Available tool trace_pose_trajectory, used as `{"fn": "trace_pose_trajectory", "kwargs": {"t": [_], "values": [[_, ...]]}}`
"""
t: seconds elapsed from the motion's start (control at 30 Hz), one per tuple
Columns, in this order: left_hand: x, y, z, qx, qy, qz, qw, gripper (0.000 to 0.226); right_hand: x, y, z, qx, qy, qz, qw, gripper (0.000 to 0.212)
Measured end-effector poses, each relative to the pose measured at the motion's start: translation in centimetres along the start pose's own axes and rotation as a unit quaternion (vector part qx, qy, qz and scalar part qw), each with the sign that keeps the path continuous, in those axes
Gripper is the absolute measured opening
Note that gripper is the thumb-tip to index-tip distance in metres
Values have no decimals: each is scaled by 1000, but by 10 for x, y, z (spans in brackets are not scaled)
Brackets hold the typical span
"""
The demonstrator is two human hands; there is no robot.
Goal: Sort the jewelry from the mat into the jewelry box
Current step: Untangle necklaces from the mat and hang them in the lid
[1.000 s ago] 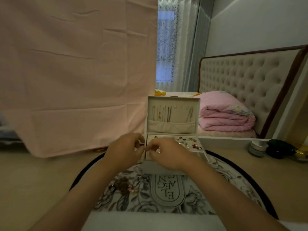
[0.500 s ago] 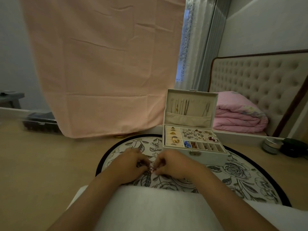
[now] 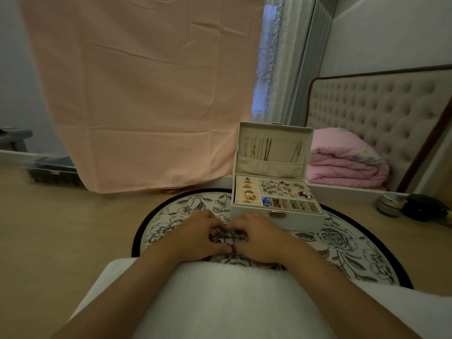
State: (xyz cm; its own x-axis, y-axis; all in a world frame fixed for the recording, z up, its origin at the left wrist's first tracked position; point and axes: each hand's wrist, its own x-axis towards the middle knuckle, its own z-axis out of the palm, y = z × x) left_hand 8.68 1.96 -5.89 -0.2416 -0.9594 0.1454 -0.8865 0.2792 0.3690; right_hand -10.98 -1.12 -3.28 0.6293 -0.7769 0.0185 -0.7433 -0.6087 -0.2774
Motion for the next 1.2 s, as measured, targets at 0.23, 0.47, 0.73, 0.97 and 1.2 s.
{"fn": "trace_pose_trajectory", "kwargs": {"t": [0.23, 0.47, 0.73, 0.97, 1.2], "values": [[1, 13, -5, 6, 11, 9, 1000, 49, -15, 38, -22, -9, -12, 77, 997, 11], [24, 47, 9, -14, 11, 36, 999, 11, -35, 65, -32, -197, 3, 171, 965, 22], [35, 60, 33, 40, 59, 42, 997, 32, -34, 66, -20, -47, 7, 58, 997, 25], [40, 57, 29, -52, 32, 19, 998, 21, -33, 73, -24, -22, -1, 78, 997, 8], [38, 67, 19, -294, 84, -4, 952, 10, -36, 73, -28, 189, 44, 72, 978, 9]]}}
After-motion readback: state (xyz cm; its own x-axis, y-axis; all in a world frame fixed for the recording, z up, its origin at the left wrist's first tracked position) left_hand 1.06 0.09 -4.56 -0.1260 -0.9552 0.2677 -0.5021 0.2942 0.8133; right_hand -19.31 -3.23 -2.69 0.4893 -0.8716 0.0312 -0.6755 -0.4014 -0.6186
